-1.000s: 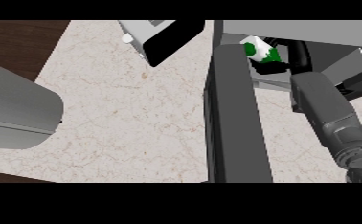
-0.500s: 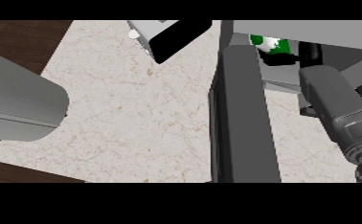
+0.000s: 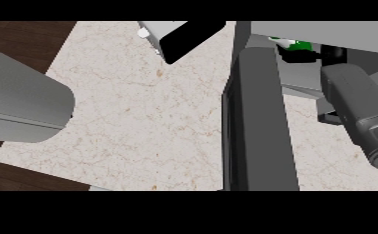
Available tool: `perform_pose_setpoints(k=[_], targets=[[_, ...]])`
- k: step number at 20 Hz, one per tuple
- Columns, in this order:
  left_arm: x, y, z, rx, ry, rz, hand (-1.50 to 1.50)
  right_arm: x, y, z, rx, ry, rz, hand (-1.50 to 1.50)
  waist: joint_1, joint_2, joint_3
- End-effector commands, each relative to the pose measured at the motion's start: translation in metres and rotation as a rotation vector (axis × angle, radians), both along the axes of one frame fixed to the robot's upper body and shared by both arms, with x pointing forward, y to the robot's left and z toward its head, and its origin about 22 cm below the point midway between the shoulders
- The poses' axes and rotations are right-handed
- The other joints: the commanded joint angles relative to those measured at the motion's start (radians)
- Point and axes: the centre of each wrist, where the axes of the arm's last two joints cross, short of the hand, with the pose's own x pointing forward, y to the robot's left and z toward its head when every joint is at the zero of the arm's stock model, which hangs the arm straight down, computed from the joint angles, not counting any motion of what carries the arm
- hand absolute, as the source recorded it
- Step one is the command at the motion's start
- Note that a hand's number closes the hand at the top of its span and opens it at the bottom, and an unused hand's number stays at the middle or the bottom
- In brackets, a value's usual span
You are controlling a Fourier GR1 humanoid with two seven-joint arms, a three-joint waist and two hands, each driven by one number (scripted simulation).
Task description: Pick up the milk, place it into the microwave and close the microwave
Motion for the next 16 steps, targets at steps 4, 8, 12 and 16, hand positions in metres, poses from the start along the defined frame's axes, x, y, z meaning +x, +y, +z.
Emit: perform_pose_setpoints(k=[4,8,12,16], targets=[[0.004,0.004,0.004,0.027,-0.005,0.010,-1.50,0.002,-0.011,0.012,-0.003,-0.007,-0.018,1.50,0.016,0.009,0.002],[0.004,0.006,0.005,0.045,0.009,-0.002,-1.50,0.002,-0.010,0.011,-0.006,-0.009,-0.032,1.50,0.029,0.010,0.002],[0.007,0.009,0.007,0.066,0.012,0.016,-1.50,0.002,-0.017,0.018,0.007,-0.021,-0.042,1.50,0.023,0.013,0.003],[0.010,0.009,0.011,0.080,-0.009,0.008,-1.50,-0.009,-0.042,0.010,-0.208,0.007,-0.192,1.50,0.034,0.023,-0.006]])
